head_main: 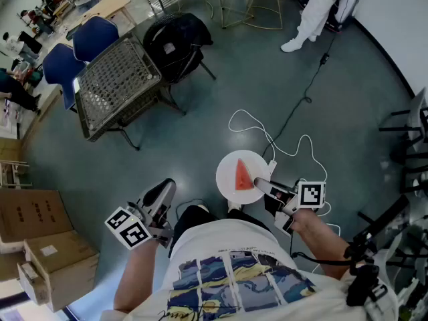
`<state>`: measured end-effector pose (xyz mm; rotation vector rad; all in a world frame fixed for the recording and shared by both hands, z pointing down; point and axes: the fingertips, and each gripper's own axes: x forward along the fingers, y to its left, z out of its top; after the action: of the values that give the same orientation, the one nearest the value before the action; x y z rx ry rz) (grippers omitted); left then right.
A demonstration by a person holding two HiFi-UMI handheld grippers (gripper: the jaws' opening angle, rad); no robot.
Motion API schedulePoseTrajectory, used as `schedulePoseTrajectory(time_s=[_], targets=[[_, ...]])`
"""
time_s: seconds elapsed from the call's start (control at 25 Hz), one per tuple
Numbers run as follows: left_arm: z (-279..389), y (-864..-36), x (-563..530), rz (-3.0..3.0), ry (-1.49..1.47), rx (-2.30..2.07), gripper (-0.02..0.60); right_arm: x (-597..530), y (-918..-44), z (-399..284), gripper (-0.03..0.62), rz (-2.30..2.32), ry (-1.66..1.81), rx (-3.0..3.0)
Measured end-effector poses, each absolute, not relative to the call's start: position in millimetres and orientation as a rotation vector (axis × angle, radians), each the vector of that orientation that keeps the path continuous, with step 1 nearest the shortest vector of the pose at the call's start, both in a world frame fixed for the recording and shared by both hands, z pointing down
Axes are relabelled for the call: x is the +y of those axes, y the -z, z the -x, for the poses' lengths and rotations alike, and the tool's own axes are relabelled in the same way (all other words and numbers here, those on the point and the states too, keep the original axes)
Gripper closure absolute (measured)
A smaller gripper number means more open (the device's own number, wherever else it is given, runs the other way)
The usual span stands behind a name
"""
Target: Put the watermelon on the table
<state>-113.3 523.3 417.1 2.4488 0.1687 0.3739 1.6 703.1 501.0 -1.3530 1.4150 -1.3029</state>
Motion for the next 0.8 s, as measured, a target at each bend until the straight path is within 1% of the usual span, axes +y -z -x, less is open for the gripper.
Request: schedulePoseTrajectory(time_s=[0.48, 0.8], targets=[[84.0, -409.5, 534.0, -2.450, -0.388, 0.155, 0.555, 719.1, -498.0, -25.9, 0.569, 1.324, 1.339, 1.379], [91.9, -406.0, 516.9, -2.448, -0.360, 0.104, 0.555, 693.6, -499.8, -27.7, 0.569, 1.302, 1.375, 1.447]])
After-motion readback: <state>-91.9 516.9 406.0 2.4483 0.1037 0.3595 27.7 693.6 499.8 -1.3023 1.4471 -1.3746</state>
